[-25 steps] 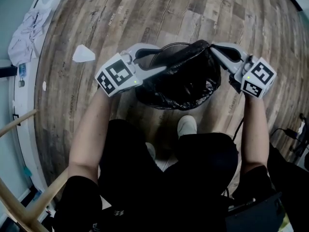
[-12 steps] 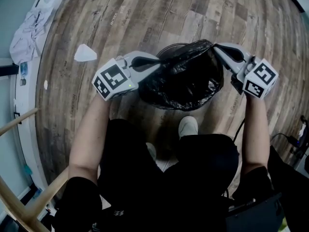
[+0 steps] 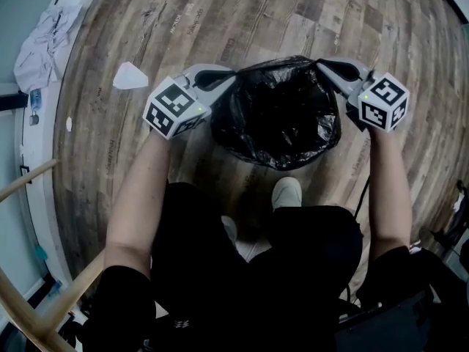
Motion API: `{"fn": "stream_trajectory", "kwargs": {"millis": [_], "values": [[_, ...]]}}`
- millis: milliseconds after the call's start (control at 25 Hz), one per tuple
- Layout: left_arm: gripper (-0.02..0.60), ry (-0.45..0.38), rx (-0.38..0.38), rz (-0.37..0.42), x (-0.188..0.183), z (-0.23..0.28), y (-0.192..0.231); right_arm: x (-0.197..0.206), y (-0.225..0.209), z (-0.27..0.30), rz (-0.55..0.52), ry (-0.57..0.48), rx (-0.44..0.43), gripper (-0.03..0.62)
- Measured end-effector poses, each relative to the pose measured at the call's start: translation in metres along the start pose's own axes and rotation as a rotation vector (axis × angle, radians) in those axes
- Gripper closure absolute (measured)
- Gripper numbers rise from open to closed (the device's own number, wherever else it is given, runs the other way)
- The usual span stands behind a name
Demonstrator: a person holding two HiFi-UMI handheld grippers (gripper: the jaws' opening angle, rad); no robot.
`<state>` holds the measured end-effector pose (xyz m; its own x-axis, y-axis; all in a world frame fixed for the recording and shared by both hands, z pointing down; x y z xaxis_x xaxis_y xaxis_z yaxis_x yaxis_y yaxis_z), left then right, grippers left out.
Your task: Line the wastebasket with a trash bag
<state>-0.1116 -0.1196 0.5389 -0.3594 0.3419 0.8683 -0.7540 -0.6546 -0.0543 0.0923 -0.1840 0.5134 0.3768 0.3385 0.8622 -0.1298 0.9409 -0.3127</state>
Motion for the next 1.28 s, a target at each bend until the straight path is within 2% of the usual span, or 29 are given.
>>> {"fn": "stream_trajectory", "kwargs": {"millis": [320,560,880,960,1000,1120,1280], "values": [[0.572,0.063,0.004,-0.05,0.031,0.021,0.004,0.042,-0.026,0.02,0.098,0.029,-0.04,0.591],[0.572,0.114,0.022,-0.098,0.058,0.03,-0.004,0.078,-0.034,0.031,0.214,0.027,-0.068,0.591],[0.571,0.143,0.019,-0.135,0.075,0.035,-0.011,0.099,-0.032,0.036,0.238,0.056,-0.053,0.591],[0.545,0.137,0.007,-0.144,0.075,0.033,-0.009,0.097,-0.033,0.032,0.237,0.035,-0.033,0.591],[0.51,0.137,0.0,-0.147,0.077,0.032,-0.007,0.095,-0.034,0.029,0.24,0.019,-0.021,0.589],[0.422,0.128,-0.021,-0.168,0.08,0.022,0.003,0.088,-0.038,0.016,0.268,-0.044,-0.006,0.532],[0.405,0.082,-0.082,-0.206,0.079,-0.003,0.02,0.079,-0.035,-0.007,0.293,-0.119,-0.008,0.484]]}}
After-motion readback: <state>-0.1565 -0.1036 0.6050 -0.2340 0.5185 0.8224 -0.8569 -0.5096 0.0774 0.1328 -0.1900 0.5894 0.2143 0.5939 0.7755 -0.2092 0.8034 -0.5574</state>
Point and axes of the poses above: the fingertips, and each gripper's own axes: z forward along the fingers, y to its left, x out of its underside, the point moved 3 cm from there along -z, backward along the fingers, and after that the axes turned 15 degrees about -x, right-handed, at the moved point
